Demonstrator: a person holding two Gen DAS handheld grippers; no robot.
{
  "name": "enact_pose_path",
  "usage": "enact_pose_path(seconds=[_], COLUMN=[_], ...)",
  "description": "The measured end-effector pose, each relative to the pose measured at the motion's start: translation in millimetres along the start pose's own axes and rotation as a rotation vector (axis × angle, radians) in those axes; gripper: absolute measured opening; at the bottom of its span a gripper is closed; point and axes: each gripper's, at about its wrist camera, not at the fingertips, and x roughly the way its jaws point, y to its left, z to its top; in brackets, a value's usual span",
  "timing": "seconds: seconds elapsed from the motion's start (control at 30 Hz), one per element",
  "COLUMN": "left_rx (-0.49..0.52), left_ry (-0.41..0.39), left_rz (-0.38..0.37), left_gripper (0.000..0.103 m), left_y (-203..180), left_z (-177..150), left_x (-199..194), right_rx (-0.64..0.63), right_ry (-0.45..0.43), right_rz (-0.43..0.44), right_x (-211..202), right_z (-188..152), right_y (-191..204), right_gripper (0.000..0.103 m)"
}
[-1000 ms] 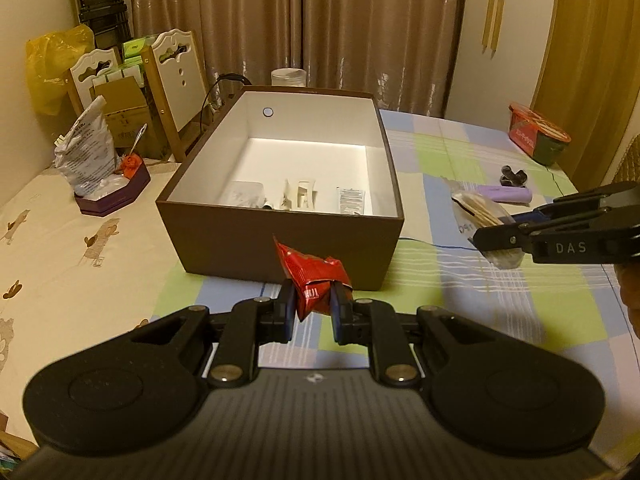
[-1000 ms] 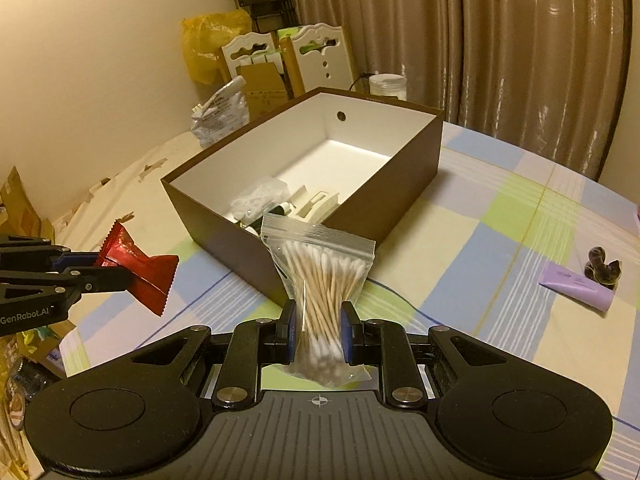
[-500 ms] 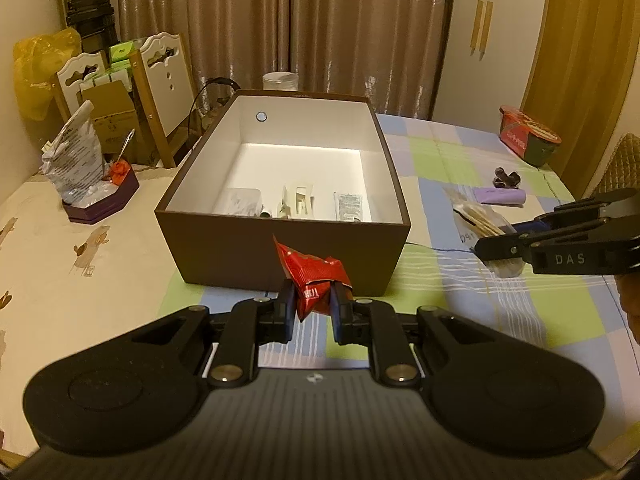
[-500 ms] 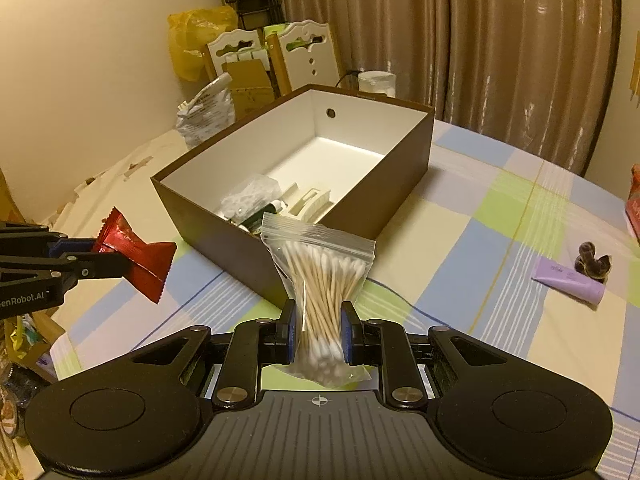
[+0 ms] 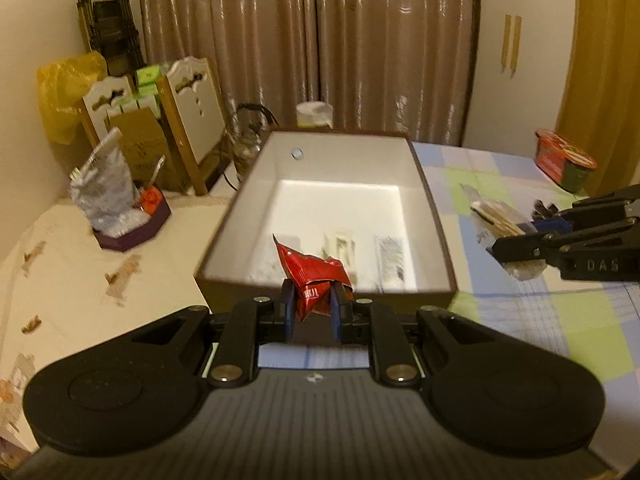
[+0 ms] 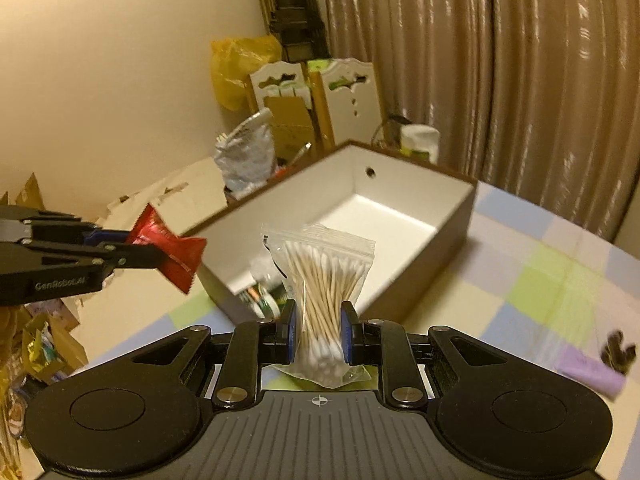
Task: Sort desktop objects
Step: 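Carry the cotton-swab bag and red candy packet with both grippers over the brown box, then open both grippers to drop the swab bag and candy packet into the box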
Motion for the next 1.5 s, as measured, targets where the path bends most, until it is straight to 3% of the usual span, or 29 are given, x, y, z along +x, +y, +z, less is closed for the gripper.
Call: enact_pose_path(seconds=[0.27, 0.5, 0.6, 0.97, 1.0, 1.03, 1.07, 1.1, 1.5], left_rx=[0.074, 0.136, 0.129, 0.054, 0.053, 0.052, 0.051, 0.049, 0.032], left_ry=[-0.008, 0.045, 0.053, 0.045, 0.046, 0.047, 0.048, 0.05, 0.039], left_rz=[-0.074, -0.163, -0.187, -0.192, -0.193, -0.195, -0.196, -0.198, -0.202], left_gripper=[0.014, 0.016, 0.027, 0.03, 0.031, 0.033, 0.034, 0.035, 0.039], left_y=[22, 35, 42, 72, 72, 72, 72, 72, 72], left_z=[43, 40, 36, 27, 27, 26, 26, 26, 23], left_x=[58, 122, 133, 132, 131, 130, 129, 128, 117], right_rx=[0.006, -0.007, -0.017, -0.07, -0.076, -0.082, -0.088, -0.084, -0.038], right_ry=[0.009, 0.085, 0.116, 0.202, 0.206, 0.211, 0.214, 0.189, 0.064], right_rz=[-0.054, -0.094, -0.109, -0.154, -0.157, -0.159, -0.163, -0.17, -0.212], right_x=[52, 96, 113, 159, 161, 164, 166, 164, 119], right_z=[29, 30, 29, 32, 32, 33, 34, 33, 35], right_y=[13, 12, 12, 11, 11, 11, 11, 11, 5], right_gripper=[0.02, 0.02, 0.02, 0.02, 0.023, 0.056, 0.075, 0.085, 0.085])
